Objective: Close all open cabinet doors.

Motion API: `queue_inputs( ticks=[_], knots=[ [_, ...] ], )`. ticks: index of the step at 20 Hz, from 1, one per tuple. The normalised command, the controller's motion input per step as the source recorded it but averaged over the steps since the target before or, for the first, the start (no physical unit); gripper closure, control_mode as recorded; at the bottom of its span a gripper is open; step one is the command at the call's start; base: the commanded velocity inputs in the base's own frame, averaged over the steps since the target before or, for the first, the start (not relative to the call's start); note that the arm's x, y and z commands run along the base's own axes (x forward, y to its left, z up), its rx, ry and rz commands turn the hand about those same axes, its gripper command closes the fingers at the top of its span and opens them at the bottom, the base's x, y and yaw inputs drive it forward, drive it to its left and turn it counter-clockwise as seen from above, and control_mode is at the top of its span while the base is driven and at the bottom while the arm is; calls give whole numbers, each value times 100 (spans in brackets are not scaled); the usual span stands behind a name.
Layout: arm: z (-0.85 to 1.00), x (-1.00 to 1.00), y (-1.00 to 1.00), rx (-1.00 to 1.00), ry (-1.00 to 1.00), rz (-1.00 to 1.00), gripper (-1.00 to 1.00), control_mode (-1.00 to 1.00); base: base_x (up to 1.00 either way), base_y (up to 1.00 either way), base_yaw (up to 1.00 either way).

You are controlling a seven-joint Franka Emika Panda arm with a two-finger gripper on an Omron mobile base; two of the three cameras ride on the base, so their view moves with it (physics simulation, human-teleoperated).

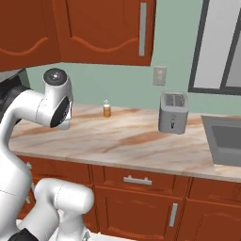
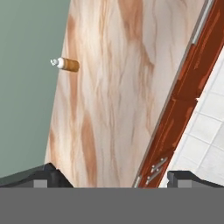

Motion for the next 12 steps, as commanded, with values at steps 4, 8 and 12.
queue_inputs(
  ticks=[4,8,12],
  knots=[
    [0,0,0,0,0,0,-100,100,-31,54,0],
    [0,0,0,0,0,0,-100,100,-28,57,9],
    [0,0,0,0,0,0,-100,100,-23,53,18]
  ],
)
